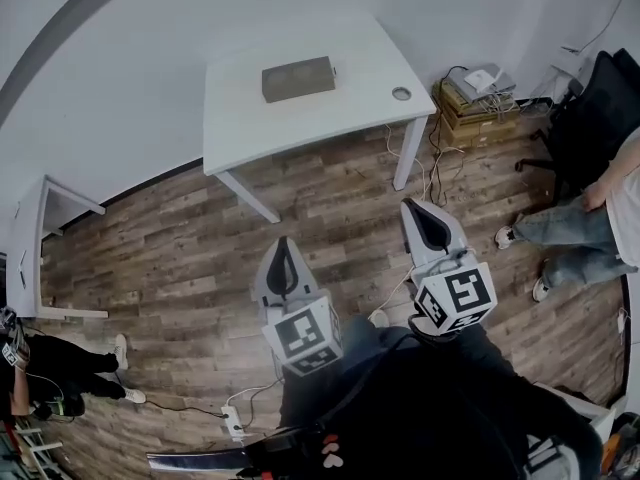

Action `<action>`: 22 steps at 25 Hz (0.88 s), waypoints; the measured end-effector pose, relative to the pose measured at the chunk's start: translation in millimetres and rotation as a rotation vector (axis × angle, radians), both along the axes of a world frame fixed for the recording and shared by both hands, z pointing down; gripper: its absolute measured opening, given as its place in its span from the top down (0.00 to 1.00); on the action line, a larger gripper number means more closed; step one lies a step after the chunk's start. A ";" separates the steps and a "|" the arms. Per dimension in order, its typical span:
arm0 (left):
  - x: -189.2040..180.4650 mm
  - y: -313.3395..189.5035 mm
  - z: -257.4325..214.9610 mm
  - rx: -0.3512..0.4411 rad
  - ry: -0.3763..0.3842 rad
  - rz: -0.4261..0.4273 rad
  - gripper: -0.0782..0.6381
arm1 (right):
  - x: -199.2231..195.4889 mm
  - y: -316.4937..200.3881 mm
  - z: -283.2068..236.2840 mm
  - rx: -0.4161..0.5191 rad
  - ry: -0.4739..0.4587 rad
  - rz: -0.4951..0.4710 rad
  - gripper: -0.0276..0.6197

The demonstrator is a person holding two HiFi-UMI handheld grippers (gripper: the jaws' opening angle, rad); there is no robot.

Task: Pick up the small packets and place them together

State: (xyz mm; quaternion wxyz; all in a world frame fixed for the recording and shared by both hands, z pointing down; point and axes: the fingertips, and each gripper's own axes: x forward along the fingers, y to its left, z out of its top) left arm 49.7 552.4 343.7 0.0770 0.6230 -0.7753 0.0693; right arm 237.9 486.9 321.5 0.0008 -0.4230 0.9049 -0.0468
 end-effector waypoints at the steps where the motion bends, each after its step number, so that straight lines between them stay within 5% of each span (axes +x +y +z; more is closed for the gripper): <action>1: 0.3 -8.7 2.4 -0.008 0.000 0.001 0.89 | 0.1 -9.2 2.5 -0.009 -0.005 -0.002 0.96; 9: -28.1 -87.3 20.6 -0.028 -0.007 -0.013 0.89 | -19.1 -89.4 19.8 -0.032 -0.014 -0.010 0.96; 22: -120.1 -259.4 11.7 -0.026 -0.008 0.028 0.89 | -113.7 -258.1 15.0 -0.030 -0.012 -0.017 0.96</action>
